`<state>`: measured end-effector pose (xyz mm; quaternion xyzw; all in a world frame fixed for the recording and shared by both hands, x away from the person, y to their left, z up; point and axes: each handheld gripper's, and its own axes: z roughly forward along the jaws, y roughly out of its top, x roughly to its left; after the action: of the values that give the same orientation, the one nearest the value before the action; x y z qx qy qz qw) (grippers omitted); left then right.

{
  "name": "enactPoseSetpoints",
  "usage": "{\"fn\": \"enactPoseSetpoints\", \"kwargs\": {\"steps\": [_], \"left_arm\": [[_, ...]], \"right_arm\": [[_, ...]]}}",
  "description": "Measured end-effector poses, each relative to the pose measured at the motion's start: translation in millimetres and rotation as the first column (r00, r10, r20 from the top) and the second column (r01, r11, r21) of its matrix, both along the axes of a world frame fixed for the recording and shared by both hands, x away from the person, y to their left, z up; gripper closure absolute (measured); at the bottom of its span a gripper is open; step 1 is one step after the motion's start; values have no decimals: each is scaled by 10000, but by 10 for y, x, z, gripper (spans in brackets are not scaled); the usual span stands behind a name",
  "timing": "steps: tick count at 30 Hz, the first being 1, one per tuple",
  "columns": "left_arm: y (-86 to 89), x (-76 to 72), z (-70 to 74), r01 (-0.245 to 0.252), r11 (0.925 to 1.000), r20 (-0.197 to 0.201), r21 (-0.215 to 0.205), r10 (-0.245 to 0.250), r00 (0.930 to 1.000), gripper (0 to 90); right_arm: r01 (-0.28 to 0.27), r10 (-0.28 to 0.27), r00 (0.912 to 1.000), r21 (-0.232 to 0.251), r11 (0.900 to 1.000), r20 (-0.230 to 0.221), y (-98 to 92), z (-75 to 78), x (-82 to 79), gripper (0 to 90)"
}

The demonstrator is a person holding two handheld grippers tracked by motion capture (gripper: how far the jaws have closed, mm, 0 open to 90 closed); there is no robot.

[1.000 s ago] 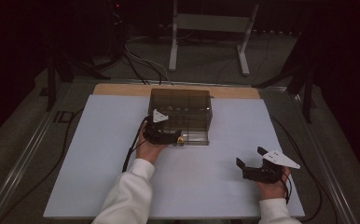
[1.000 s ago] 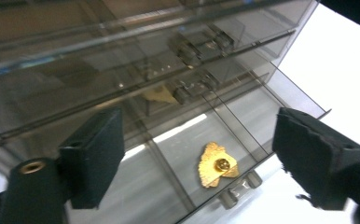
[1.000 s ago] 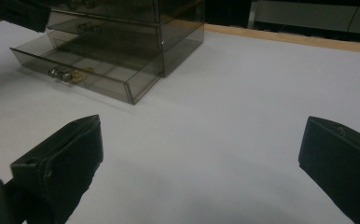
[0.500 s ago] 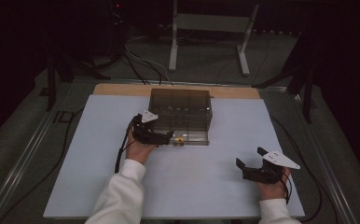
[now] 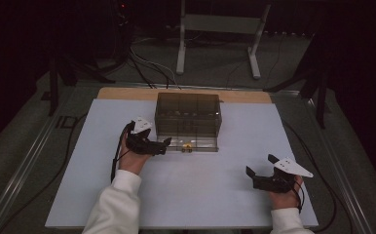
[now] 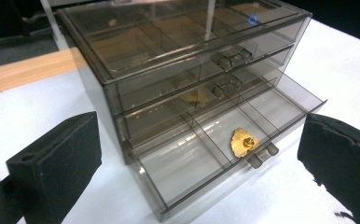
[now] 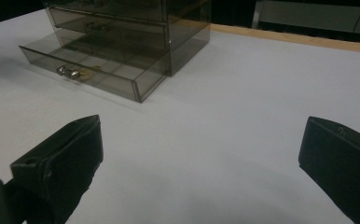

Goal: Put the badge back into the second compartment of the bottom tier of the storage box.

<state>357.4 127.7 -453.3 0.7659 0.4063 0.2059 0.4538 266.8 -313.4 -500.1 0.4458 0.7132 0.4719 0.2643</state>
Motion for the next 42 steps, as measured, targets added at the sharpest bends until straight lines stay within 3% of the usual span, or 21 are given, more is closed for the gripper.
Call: {"fn": "enactPoseSetpoints", "kwargs": {"steps": [13, 19, 25, 36, 42], "left_arm": [[376, -231, -15, -400, 9990, 468, 213, 389, 9981, 2], [644, -358, -48, -876, 9961, 767, -136, 884, 9931, 3], [816, -479, -76, -944, 9954, 989, -141, 954, 9905, 3], [935, -643, -145, -1019, 9947, 1366, -128, 1026, 9853, 3], [1026, -745, -208, -1249, 9916, 1449, -338, 1285, 9811, 3]], "right_arm": [[-67, 67, 10000, 76, 9999, -16, 16, 1, -20, 0], [-133, 134, 9999, 94, 9999, -45, 37, 0, -26, 0], [-225, 225, 9997, 83, 9997, -39, 51, -2, -32, 0], [-272, 273, 9996, 132, 9995, -61, 69, -6, -35, 0], [-285, 286, 9996, 152, 9995, -63, 68, -7, -35, 0]]}}
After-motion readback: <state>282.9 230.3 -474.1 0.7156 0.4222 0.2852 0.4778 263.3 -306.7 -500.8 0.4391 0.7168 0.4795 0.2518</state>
